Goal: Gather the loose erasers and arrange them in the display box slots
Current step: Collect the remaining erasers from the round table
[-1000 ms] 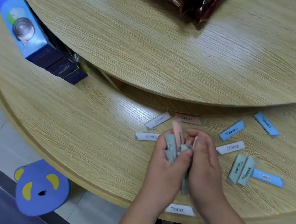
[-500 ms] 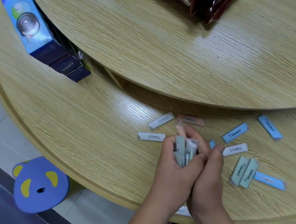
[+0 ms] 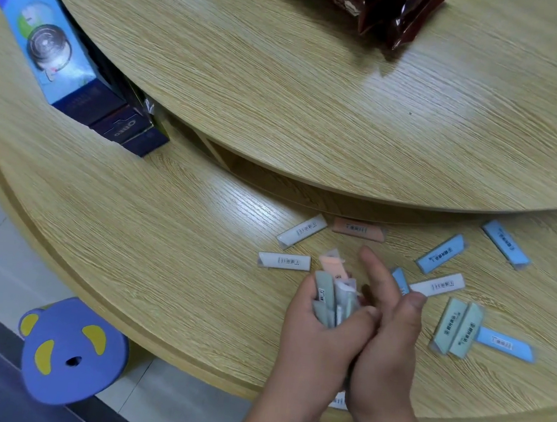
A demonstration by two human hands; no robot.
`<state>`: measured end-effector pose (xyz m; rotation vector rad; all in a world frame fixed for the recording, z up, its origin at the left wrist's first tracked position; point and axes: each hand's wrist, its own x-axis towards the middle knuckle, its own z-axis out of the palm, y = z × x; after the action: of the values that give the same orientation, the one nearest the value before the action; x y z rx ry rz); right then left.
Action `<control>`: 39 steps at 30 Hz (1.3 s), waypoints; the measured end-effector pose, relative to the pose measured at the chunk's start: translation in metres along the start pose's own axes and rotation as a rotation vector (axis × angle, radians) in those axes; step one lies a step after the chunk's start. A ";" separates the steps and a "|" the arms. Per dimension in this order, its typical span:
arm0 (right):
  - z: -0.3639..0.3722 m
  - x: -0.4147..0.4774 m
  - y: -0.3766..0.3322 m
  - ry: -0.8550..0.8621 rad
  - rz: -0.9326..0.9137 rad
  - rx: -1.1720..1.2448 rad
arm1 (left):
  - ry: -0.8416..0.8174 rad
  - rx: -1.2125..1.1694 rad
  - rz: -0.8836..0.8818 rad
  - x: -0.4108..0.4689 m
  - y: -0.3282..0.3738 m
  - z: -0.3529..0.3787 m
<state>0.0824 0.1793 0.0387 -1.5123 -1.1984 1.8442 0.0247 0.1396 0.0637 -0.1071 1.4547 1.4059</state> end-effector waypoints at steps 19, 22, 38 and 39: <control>0.023 0.030 0.006 0.003 0.029 0.052 | 0.076 -0.004 0.103 0.014 0.000 -0.037; 0.016 0.046 0.005 -0.111 -0.332 -0.394 | 0.151 0.009 0.120 0.015 0.009 -0.060; 0.030 0.076 0.015 -0.418 -0.810 -1.487 | 0.302 0.178 0.150 0.032 0.009 -0.101; 0.032 0.075 0.014 -0.442 -0.766 -1.460 | 0.303 0.182 0.155 0.031 0.008 -0.101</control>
<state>0.0335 0.2218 -0.0131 -0.7653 -3.1082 0.6162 -0.0541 0.0830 0.0221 -0.0967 1.8694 1.4169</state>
